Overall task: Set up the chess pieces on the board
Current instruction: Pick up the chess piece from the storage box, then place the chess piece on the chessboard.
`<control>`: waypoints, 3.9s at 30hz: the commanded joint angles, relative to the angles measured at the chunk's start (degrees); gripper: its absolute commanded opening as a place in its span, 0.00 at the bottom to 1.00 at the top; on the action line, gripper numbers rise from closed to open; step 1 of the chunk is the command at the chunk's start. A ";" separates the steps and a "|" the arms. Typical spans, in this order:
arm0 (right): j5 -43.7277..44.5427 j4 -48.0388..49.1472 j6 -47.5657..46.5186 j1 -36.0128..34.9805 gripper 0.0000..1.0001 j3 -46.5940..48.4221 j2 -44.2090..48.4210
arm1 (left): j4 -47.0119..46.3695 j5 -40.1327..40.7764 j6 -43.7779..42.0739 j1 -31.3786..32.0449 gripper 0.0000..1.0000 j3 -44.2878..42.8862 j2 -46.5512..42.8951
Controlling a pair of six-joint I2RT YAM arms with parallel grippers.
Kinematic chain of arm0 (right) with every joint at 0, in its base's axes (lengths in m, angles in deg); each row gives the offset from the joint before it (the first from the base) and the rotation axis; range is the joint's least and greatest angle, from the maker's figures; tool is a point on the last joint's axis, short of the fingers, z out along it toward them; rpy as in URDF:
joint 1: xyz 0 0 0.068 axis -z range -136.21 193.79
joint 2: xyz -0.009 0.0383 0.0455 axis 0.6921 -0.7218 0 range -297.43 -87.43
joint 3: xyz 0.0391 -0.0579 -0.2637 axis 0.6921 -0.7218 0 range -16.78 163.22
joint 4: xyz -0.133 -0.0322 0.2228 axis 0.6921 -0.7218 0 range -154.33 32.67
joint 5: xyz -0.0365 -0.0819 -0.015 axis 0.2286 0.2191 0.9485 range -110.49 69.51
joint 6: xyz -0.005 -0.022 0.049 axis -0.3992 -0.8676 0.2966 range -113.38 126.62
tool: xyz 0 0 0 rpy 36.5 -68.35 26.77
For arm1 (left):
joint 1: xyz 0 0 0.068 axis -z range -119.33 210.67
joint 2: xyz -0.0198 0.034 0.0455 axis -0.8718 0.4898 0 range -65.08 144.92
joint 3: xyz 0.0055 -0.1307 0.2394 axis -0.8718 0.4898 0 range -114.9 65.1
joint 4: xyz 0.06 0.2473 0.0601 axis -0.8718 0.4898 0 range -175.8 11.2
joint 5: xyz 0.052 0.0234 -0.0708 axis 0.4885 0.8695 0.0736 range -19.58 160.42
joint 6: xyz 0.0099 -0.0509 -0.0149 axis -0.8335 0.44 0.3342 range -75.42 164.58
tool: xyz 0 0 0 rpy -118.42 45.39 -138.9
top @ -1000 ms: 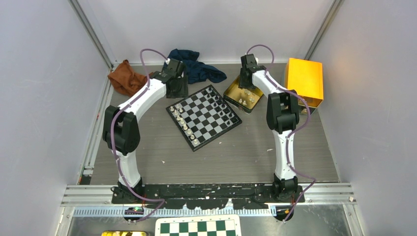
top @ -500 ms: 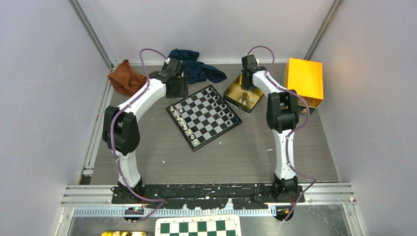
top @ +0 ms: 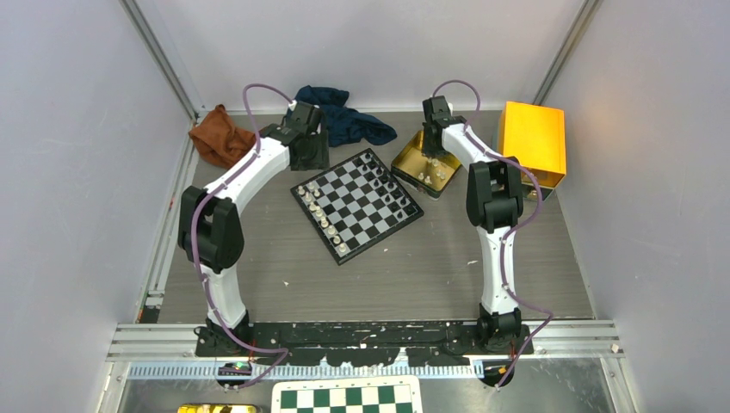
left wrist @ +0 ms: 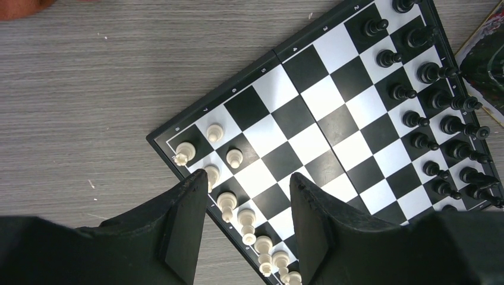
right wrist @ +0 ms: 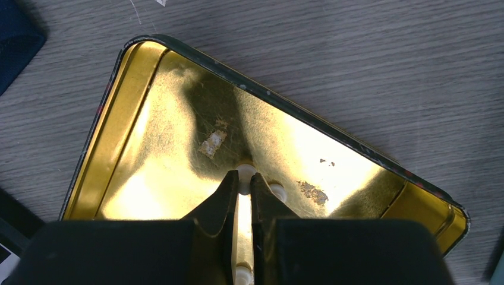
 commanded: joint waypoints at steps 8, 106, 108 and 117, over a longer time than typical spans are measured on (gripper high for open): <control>2.14 0.61 -2.25 -1.53 0.01 -0.41 8.57 | -0.96 0.76 -0.40 -0.15 0.58 0.14 -5.78; -0.13 -13.15 -0.32 -38.75 0.01 23.38 -9.54 | -0.62 7.66 4.20 1.07 0.68 23.33 -43.34; -0.12 -13.24 -0.32 -38.75 0.01 23.50 -9.68 | -0.71 7.66 4.19 1.15 0.68 23.32 -43.30; -0.11 -13.28 -0.42 -38.66 0.01 23.77 -10.21 | -0.89 7.93 3.94 1.43 0.68 23.61 -42.94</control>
